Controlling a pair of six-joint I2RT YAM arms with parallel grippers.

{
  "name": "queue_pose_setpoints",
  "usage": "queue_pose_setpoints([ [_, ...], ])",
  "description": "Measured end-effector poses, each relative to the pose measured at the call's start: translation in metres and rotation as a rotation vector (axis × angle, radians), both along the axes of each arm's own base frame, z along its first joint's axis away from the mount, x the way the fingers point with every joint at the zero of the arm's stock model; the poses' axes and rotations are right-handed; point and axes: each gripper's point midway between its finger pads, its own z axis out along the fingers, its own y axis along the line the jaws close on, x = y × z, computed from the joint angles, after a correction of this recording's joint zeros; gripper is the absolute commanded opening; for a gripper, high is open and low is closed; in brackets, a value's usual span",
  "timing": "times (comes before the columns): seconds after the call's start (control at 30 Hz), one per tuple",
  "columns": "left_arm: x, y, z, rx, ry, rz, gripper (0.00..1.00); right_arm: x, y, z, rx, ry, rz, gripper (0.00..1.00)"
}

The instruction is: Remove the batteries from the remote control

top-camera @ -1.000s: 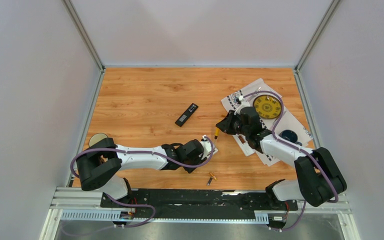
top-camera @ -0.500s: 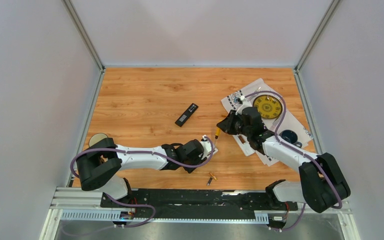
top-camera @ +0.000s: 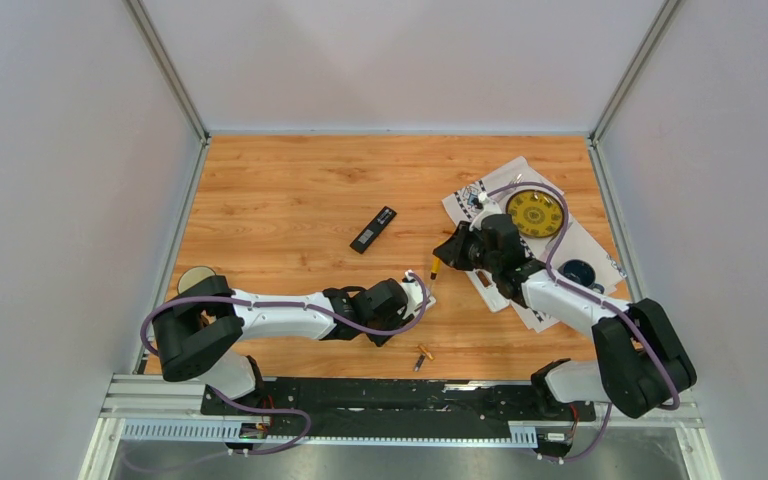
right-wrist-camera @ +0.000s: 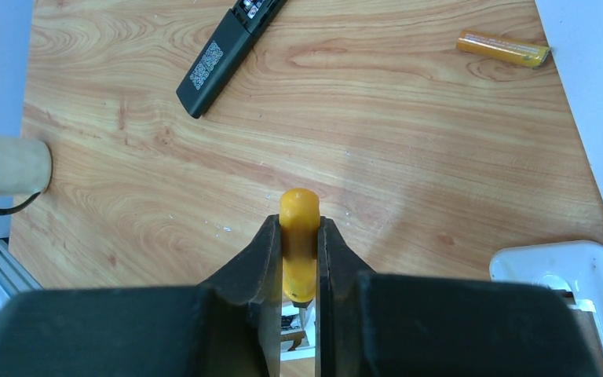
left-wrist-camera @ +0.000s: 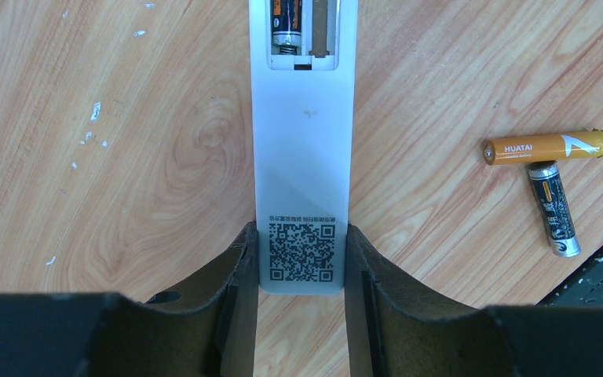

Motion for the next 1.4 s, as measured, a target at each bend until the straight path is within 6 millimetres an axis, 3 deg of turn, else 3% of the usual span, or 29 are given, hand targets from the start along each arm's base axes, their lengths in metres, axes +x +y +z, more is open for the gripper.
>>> queue_pose_setpoints([
  [0.73,0.0,0.0,0.0,-0.001,0.002,0.003,0.0,0.005,0.015,-0.002,0.014,-0.014,0.024,0.0],
  [1.03,0.0,0.0,0.0,-0.001,0.004,0.006,0.0,0.007,0.031,0.019,0.139,-0.034,0.043,0.0],
  [1.2,0.0,0.0,0.0,-0.001,0.004,0.005,0.0,-0.009,0.049,0.024,0.221,0.025,0.117,0.0],
  [1.4,0.0,0.0,0.0,-0.001,0.004,0.005,0.0,-0.023,0.057,0.021,0.253,0.074,0.175,0.0],
])
